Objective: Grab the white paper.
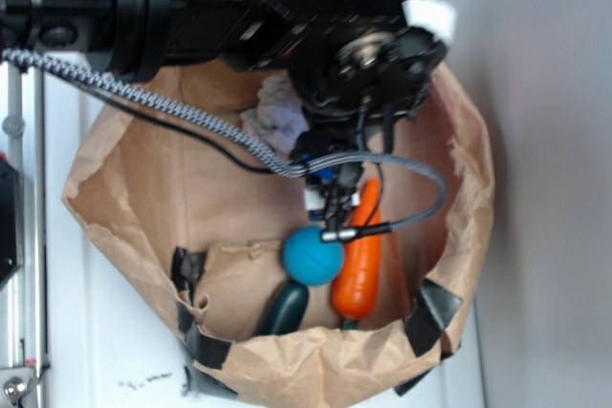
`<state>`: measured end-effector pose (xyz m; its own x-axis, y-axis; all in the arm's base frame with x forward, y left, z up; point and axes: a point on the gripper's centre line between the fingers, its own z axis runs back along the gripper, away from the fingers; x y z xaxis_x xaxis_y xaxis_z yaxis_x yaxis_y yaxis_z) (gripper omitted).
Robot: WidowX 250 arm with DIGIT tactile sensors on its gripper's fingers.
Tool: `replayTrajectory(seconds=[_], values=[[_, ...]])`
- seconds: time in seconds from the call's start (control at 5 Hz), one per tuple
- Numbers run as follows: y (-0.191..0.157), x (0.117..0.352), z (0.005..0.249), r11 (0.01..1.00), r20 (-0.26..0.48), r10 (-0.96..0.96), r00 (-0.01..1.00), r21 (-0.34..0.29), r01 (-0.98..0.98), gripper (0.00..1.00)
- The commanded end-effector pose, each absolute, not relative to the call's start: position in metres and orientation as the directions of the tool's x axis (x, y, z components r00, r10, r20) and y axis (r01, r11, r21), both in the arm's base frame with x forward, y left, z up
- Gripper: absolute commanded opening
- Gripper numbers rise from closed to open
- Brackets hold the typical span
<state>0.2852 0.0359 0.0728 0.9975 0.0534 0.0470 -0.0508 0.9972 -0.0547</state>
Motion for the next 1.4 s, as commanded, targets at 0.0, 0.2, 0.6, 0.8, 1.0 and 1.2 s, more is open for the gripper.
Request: replayTrajectory(seconds=[0.0,0.2,0.6,0.8,1.0,1.2], values=[[0.025,0.268,0.052,0.998,0.137,-0.01,0.991,-0.059,0.018,1.0],[0.017,0.271,0.047,0.999,0.138,0.001,0.99,-0.053,0.007,1.0],[0.009,0.284,0.047,0.998,0.153,0.029,0.988,-0.063,-0.02,0.0],[0.01,0.285,0.054,0.996,0.152,0.032,0.988,-0.084,-0.02,0.0],[0.016,0.283,0.069,0.993,0.148,0.043,0.988,-0.114,-0.026,0.0],[0.025,0.283,0.096,0.986,0.106,0.059,0.993,-0.162,-0.041,1.0]])
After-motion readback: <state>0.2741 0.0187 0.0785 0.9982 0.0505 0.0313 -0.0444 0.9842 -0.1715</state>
